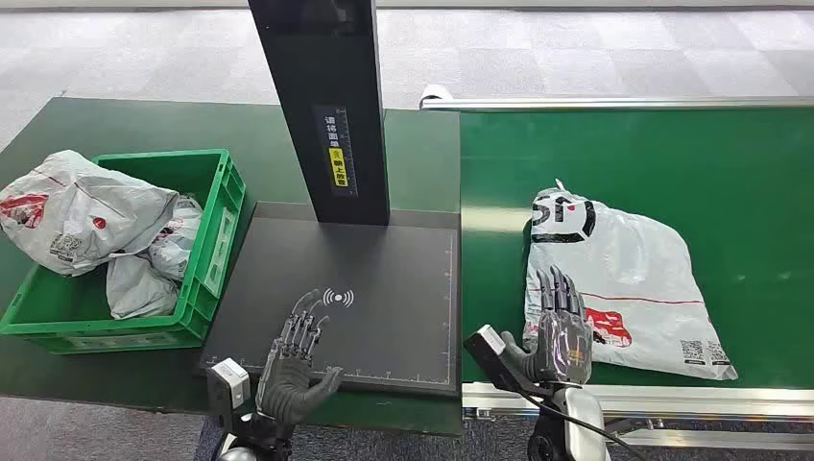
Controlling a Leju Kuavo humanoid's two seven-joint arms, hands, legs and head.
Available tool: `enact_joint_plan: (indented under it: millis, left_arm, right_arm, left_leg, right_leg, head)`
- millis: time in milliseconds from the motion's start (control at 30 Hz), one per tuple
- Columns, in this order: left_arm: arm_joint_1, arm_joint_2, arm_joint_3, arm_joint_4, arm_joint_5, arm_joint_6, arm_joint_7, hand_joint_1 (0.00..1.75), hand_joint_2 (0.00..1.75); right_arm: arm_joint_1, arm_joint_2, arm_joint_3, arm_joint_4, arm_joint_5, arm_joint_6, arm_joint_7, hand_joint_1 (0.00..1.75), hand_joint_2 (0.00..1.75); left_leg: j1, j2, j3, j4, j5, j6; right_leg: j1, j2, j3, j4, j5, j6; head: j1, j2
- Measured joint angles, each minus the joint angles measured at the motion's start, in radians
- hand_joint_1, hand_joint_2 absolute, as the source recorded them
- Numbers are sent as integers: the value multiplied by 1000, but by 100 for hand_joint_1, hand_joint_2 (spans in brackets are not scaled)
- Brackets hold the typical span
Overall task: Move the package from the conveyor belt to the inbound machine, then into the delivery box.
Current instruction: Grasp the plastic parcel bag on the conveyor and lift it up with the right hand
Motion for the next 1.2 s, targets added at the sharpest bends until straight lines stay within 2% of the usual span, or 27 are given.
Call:
enact_joint_plan:
  millis: [500, 733, 1200]
  left_arm:
    - [-4, -1, 8, -10, -12, -13, 23, 0, 175]
    - [-10, 0, 11, -12, -12, -14, 25, 0, 175]
    - [-15, 0, 12, -12, -11, -14, 25, 0, 175]
  right_arm:
    - [32, -9, -48, -25, 63, 23, 26, 0, 175]
    - [29, 5, -68, -16, 56, 79, -16, 0, 175]
    - [-54, 14, -110, 248, -30, -6, -72, 0, 175]
  left_leg:
    - [0, 0, 0, 0, 0, 0]
    - [0, 0, 0, 0, 0, 0]
    - [0, 0, 0, 0, 0, 0]
  right_leg:
    - [0, 0, 0, 0, 0, 0]
    - [0, 0, 0, 0, 0, 0]
    - [0, 0, 0, 0, 0, 0]
  head:
    - [0, 0]
    - [0, 0]
    - [0, 0]
